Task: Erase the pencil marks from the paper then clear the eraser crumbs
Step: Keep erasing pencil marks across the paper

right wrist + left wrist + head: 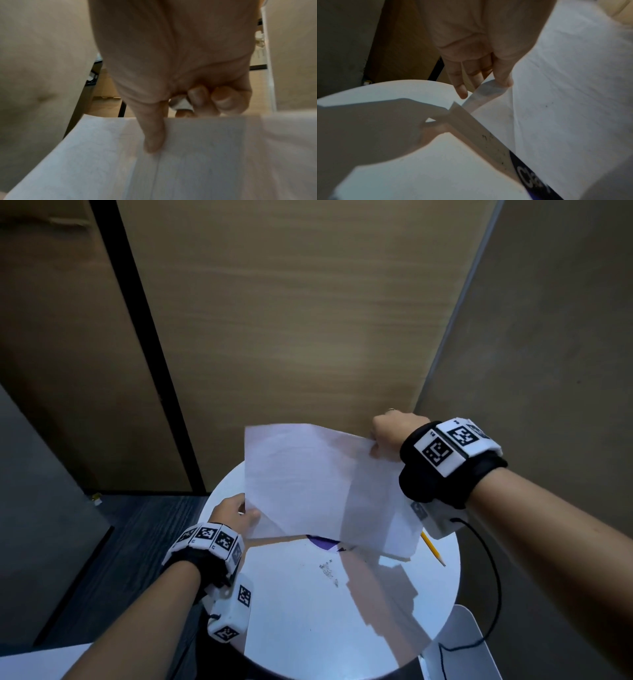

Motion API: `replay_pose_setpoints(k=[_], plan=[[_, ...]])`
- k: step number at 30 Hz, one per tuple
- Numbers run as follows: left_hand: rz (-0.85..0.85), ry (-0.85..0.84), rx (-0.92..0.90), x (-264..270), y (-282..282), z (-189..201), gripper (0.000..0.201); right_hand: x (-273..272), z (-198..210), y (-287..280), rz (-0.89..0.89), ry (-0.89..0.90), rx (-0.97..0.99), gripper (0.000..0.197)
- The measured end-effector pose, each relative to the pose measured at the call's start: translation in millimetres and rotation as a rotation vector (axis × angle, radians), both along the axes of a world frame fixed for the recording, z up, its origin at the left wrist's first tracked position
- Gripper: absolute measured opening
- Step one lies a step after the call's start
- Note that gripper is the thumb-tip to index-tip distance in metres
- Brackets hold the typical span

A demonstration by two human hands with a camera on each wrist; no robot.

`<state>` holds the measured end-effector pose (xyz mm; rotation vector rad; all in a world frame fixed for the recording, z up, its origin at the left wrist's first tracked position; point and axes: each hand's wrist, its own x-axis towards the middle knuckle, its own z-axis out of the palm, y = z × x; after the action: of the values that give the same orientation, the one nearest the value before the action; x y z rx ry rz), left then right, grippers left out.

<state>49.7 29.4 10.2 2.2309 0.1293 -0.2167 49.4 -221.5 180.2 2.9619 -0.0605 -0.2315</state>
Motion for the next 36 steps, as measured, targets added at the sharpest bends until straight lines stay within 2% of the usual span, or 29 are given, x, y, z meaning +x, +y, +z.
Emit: replay_pose_setpoints(k=[2,5,8,12,14,17,19,20,22,23,25,28,30,31,33,34,36], plan=[[-0.004,-0.045,-0.003,2.1,1.8,5.6,0.015,1.5,3.2,-4.3,-0.028,0.006,0.079,0.032],[0.096,-0.096,-0.09,5.8,1.5,15.6,0.022,2.8,8.6,-15.4,-0.057,0.013,0.252,0.022],[0.25,-0.124,-0.267,11.6,-2.0,26.1,0.009,1.5,11.2,-29.8,-0.111,0.015,0.442,0.014],[0.375,-0.049,-0.459,16.2,-9.3,31.7,0.067,-1.7,-1.1,-44.1,-0.239,0.076,0.713,0.018],[0.381,0.064,-0.488,15.6,-16.9,31.4,0.09,-6.2,-11.8,-45.8,-0.323,0.095,0.907,0.019],[0.332,0.249,-0.562,11.5,-33.0,30.0,0.111,-15.8,-24.9,-44.4,-0.427,0.142,1.136,0.023],[0.288,0.275,-0.556,8.6,-45.4,25.0,0.111,-21.0,-36.6,-45.4,-0.485,0.193,1.242,0.02],[0.277,0.254,-0.521,8.6,-50.6,21.7,0.104,-23.2,-43.1,-46.9,-0.5,0.196,1.232,0.022],[0.247,0.192,-0.412,10.3,-57.2,16.5,0.075,-27.2,-60.5,-50.6,-0.522,0.176,1.138,0.027],[0.233,0.177,-0.374,11.4,-58.0,13.1,0.065,-30.2,-70.1,-52.9,-0.523,0.169,1.073,0.024],[0.19,0.178,-0.308,7.7,-59.6,11.8,0.057,-37.6,-87.7,-55.6,-0.555,0.187,0.988,0.021],[0.083,0.183,-0.167,-1.3,-61.4,5.7,0.046,-47.9,-113.7,-55.7,-0.582,0.234,0.81,0.031],[0.043,0.196,-0.073,-7.4,-63.5,1.6,0.045,-49.9,-123.5,-50.1,-0.549,0.227,0.673,0.019],[0.038,0.21,-0.054,-8.8,-64.4,-1.3,0.046,-47.7,-128.0,-47.0,-0.53,0.214,0.629,0.028],[0.034,0.227,-0.044,-10.3,-67.2,-4.9,0.048,-42.4,-132.2,-36.7,-0.433,0.222,0.569,0.072],[0.029,0.231,-0.029,-10.4,-68.7,-6.1,0.048,-39.0,-135.0,-30.3,-0.358,0.254,0.555,0.088],[-0.003,0.226,0.03,-10.5,-71.6,-8.0,0.049,-34.1,-139.4,-16.7,-0.241,0.378,0.495,0.103]])
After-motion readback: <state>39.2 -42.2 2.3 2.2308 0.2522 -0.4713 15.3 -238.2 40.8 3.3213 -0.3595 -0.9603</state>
